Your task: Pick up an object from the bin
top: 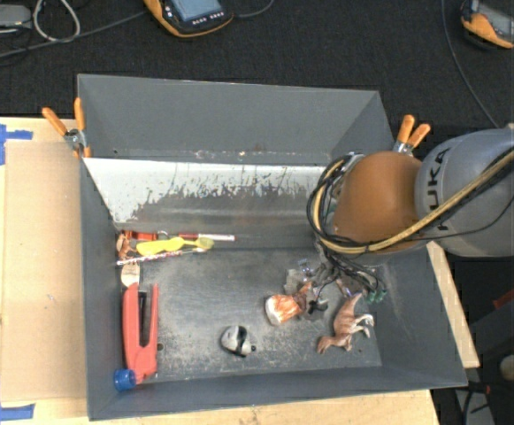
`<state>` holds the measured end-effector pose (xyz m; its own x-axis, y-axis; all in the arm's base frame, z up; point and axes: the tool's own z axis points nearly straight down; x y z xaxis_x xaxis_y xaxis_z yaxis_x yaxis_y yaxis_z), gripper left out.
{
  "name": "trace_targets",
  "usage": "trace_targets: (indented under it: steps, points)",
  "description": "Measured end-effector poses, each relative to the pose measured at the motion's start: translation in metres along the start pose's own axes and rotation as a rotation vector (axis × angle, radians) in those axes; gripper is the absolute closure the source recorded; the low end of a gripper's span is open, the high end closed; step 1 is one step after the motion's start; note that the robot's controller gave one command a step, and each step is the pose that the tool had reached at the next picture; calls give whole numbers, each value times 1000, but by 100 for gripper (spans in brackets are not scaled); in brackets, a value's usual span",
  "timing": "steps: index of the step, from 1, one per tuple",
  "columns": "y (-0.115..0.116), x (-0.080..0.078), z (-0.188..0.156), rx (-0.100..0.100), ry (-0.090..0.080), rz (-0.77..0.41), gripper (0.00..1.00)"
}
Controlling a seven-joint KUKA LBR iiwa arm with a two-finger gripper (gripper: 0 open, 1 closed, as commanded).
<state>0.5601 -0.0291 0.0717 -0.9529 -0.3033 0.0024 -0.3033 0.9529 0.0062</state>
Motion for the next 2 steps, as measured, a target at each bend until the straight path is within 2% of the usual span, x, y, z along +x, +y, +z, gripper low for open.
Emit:
trace_targets:
  steps: [1, 2]
  points:
    - [1, 7, -53, -2, 5, -20, 100]
    - [7, 10, -129, -2, 4, -40, 100]
